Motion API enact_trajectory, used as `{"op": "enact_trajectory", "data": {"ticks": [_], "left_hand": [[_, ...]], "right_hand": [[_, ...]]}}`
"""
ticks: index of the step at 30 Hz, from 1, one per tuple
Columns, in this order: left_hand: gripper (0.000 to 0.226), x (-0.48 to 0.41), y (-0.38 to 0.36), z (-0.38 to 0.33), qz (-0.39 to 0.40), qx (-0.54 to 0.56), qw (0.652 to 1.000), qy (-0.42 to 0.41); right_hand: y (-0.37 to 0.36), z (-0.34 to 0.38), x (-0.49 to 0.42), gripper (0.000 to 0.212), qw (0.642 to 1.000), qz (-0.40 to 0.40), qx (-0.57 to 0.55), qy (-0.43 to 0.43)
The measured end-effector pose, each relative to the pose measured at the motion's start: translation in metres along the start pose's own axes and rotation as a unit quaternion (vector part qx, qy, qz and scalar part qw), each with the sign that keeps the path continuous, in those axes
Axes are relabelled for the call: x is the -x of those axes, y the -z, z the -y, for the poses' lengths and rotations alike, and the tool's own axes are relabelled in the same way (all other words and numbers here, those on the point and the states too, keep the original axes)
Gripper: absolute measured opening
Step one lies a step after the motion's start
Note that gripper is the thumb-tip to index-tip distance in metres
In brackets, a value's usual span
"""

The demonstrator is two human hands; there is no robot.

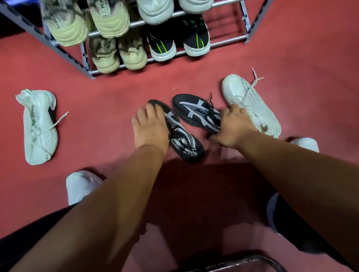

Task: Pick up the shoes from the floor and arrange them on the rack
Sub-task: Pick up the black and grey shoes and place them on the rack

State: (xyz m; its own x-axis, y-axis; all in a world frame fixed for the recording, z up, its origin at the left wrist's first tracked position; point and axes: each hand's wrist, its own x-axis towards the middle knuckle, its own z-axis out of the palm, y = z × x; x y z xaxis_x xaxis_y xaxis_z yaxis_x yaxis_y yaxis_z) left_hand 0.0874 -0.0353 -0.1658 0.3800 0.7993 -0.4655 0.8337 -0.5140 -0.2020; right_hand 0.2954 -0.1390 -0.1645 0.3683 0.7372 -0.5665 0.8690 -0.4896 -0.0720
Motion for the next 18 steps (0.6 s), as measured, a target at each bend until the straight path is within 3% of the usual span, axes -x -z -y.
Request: {"op": "enact_trajectory", "data": {"ticks": [2,5,7,11,15,18], "left_hand": [[0.076,0.002,-0.007,-0.002,0.061,0.163,0.978,0.11],[0.115,0.012,-0.023,-0.022,0.18,0.393,0.879,0.198],[0.116,0.013,-0.027,-0.041,0.193,0.458,0.836,0.234],[0.118,0.0,-0.02,-0.062,0.186,0.451,0.831,0.268],[0.141,-0.003,-0.019,-0.067,0.182,0.458,0.82,0.293],[0.141,-0.002,-0.017,-0.062,0.167,0.467,0.819,0.289]], "right_hand": [[-0.011,0.009,0.005,0.108,0.999,0.006,-0.025,-0.023],[-0.025,0.02,0.01,0.112,0.997,0.008,-0.058,-0.053],[-0.032,0.021,0.013,0.105,0.992,-0.006,-0.105,-0.065],[-0.036,0.019,0.016,0.09,0.963,-0.045,-0.249,-0.095],[-0.03,0.009,0.014,0.091,0.954,-0.076,-0.263,-0.12],[-0.017,-0.001,0.014,0.092,0.956,-0.079,-0.254,-0.123]]}}
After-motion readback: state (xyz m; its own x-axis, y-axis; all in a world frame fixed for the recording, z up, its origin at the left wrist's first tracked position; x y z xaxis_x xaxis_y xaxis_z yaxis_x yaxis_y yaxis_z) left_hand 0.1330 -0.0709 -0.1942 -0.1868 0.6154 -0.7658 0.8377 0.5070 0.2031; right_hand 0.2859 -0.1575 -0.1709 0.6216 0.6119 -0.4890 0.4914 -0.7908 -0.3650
